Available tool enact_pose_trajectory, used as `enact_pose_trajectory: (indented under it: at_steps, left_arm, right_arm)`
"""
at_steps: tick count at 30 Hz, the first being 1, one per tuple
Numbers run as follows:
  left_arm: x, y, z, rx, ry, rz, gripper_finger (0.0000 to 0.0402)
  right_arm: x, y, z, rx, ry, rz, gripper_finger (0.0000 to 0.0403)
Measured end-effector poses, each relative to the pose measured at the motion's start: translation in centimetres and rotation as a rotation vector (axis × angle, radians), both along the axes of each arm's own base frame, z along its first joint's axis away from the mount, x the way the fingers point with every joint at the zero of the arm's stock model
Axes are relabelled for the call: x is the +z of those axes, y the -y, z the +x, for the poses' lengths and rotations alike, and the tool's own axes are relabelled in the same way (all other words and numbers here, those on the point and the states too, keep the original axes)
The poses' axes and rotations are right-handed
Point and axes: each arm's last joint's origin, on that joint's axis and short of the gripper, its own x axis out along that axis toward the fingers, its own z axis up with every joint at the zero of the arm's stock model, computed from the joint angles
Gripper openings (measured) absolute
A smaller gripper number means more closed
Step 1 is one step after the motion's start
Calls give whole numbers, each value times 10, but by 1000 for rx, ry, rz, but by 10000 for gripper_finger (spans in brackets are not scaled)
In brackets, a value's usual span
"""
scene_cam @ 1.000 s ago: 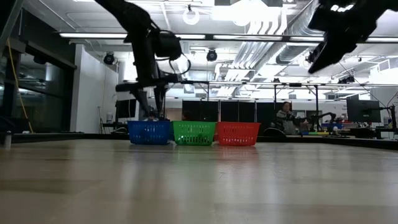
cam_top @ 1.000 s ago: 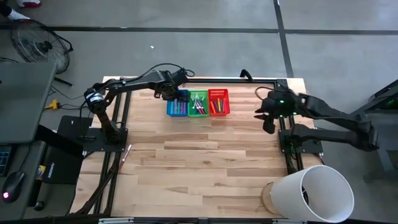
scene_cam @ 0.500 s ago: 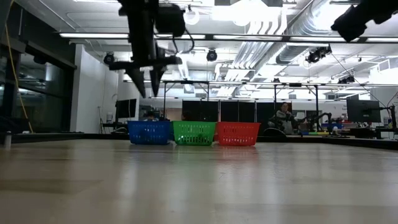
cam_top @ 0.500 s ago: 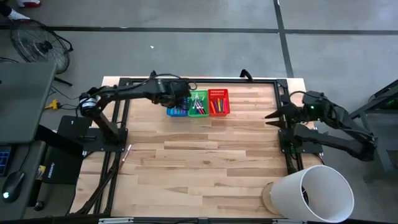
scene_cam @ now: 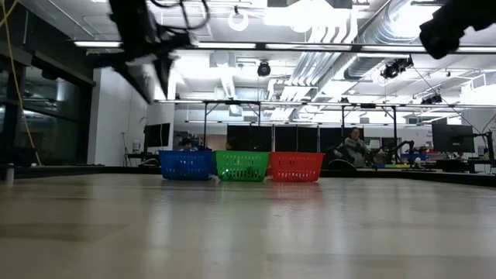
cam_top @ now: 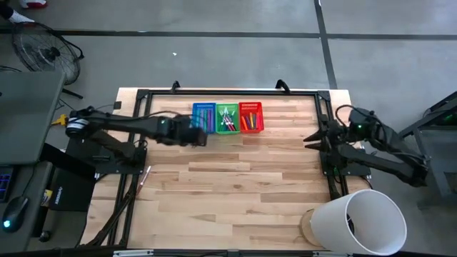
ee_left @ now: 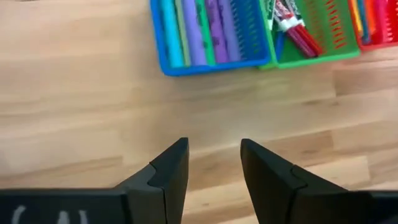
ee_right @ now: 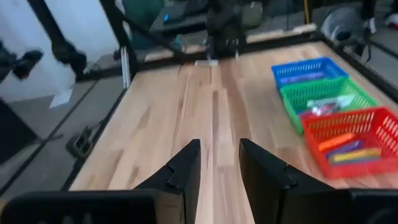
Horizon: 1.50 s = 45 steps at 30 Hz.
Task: Pick & Place Markers
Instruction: Put the brown marker pen into the green bin
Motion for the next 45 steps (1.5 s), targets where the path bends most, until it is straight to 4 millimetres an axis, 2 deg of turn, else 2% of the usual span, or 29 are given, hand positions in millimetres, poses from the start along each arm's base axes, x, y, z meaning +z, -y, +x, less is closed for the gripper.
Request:
enact_pose_trajectory:
  at_steps: [6, 14, 20, 25, 32, 40, 45]
  left_arm:
    - [0, 24, -6, 19, 15, 7, 144]
    - [-1, 33, -8, 43, 20, 1, 144]
    - [-1, 34, -10, 39, 8, -12, 144]
    - [-2, 37, -13, 41, -23, -41, 144]
    - [-4, 55, -23, 4, -101, -100, 144]
    - [-10, 76, -27, -82, -163, -134, 144]
    - [-12, 87, -39, -133, -256, -161, 144]
  right_arm:
    - [-6, 6, 14, -20, 111, 60, 99]
    - [-49, 6, 36, 46, 179, 131, 98]
    - [-78, -3, 43, 64, 107, 143, 78]
    - [-88, -11, 45, 70, 73, 131, 55]
    - [-100, -15, 46, 13, 33, 84, 35]
    - [-102, -13, 46, -73, 17, 53, 36]
    - [-103, -13, 46, -56, 17, 28, 35]
